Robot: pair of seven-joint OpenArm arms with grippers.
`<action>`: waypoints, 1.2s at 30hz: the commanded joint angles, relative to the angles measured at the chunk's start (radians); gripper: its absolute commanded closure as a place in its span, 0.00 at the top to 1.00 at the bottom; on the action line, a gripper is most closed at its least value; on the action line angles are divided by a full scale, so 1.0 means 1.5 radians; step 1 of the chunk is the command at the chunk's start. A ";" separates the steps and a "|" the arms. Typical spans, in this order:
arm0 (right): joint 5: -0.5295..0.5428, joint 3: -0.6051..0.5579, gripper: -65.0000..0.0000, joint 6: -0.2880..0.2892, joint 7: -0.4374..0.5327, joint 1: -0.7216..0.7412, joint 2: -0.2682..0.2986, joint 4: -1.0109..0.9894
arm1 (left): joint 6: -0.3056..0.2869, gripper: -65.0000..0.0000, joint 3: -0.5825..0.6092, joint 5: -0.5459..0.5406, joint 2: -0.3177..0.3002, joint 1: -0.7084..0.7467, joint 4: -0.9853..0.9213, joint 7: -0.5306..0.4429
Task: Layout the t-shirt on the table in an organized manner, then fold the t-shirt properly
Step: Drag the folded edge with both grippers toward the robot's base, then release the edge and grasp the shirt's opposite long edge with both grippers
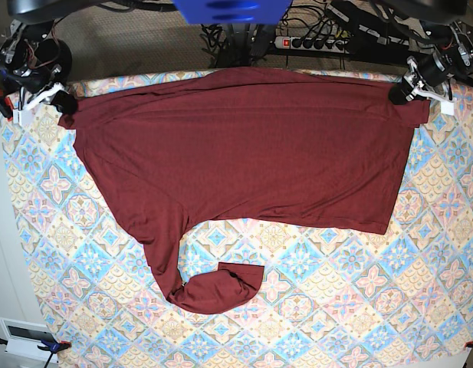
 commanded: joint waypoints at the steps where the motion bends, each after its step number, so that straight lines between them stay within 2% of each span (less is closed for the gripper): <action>1: 0.006 0.007 0.01 0.001 0.019 0.001 0.017 0.012 | 0.007 0.05 -0.007 0.030 -0.013 0.005 0.006 -0.005; 8: 0.006 0.009 0.19 -0.002 0.020 0.001 0.016 0.013 | 0.008 0.24 -0.010 0.029 -0.014 0.005 0.006 0.019; 14: 0.006 0.010 0.25 -0.002 0.021 0.001 0.016 0.013 | 0.006 0.35 -0.036 0.007 -0.014 0.010 0.006 0.022; 17: 0.006 0.010 0.25 -0.002 0.023 0.001 0.016 0.015 | 0.007 0.37 -0.077 -0.027 -0.014 0.017 0.007 0.043; 19: 0.006 0.011 0.25 -0.002 0.026 0.001 0.016 0.032 | 0.008 0.37 -0.108 -0.025 -0.023 0.019 0.020 0.050; 25: 0.004 0.030 0.25 -0.002 0.027 0.006 0.015 0.065 | 0.008 0.37 -0.117 -0.025 -0.060 0.012 0.032 0.043; 33: 0.003 0.029 0.25 -0.002 0.027 0.007 0.019 0.100 | 0.009 0.37 -0.114 -0.017 -0.092 -0.090 0.032 0.031; 36: -0.054 0.022 0.25 -0.002 0.027 0.009 0.037 0.119 | 0.009 0.37 -0.078 0.046 -0.106 -0.178 0.032 0.031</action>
